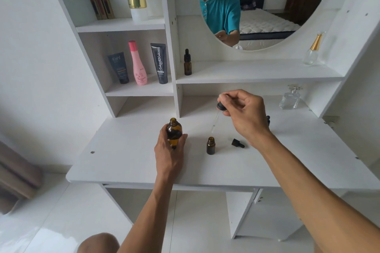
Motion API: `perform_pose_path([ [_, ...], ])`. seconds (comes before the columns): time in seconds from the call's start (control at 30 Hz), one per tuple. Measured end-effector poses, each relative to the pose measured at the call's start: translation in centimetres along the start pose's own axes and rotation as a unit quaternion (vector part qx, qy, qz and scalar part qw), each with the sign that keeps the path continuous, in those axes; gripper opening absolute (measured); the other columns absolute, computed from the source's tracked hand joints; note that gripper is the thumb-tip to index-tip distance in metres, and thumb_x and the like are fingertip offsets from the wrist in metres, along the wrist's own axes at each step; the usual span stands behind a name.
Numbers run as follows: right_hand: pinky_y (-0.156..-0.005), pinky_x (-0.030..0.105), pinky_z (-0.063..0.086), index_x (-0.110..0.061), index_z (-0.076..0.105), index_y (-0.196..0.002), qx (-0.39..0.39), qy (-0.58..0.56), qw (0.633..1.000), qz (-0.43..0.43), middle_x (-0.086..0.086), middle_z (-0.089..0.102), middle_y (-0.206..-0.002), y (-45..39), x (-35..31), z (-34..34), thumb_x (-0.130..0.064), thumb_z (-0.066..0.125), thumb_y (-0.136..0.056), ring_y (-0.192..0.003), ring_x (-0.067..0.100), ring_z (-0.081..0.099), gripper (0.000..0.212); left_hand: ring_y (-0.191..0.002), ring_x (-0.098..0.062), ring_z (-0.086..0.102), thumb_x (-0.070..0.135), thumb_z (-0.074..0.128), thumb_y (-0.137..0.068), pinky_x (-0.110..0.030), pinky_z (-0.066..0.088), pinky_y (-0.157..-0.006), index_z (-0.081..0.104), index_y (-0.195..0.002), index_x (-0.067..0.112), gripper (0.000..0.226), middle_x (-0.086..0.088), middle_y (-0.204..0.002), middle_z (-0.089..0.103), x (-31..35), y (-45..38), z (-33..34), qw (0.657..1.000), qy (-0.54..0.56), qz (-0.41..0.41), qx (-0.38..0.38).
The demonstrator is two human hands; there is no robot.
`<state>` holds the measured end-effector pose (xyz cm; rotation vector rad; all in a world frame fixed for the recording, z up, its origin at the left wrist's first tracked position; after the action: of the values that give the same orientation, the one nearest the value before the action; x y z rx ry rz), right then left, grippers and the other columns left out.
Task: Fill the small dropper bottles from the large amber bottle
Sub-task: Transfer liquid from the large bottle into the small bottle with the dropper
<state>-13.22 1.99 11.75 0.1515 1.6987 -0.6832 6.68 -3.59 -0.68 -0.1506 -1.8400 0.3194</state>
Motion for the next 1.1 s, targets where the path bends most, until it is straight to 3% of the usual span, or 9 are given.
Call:
perform_pose_path([
  [0.57,-0.078,0.041,0.062,-0.028,0.070,-0.082,-0.016,0.047,0.999,0.000,-0.004,0.075,-0.080,1.2,0.9,0.5,-0.024,0.072,-0.090,-0.079,0.015,0.072,0.009,-0.091,-0.013,0.067,0.033,0.072,-0.088,-0.041,0.056,-0.085,0.052,-0.125,0.037,0.042,0.011,-0.104,0.067,-0.1,-0.1,0.1,1.000,-0.009,0.000,0.003],
  [1.1,-0.077,0.047,0.060,-0.018,0.072,-0.079,-0.025,0.097,0.995,-0.011,-0.009,0.074,-0.072,1.3,0.5,0.6,-0.029,0.073,-0.089,-0.072,0.006,0.072,0.015,-0.087,-0.019,0.070,0.039,0.071,-0.086,-0.046,0.056,-0.083,0.049,-0.122,0.045,0.042,0.012,-0.103,0.068,-0.4,-0.1,0.2,1.000,-0.007,0.000,-0.001],
])
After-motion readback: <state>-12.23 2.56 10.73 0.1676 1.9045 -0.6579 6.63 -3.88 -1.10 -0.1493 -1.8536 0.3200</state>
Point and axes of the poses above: each hand's wrist, its own y-axis away from the middle knuckle, its own z-axis out of the palm, x = y × z, the point moved 2 cm from there along -y, towards the middle knuckle
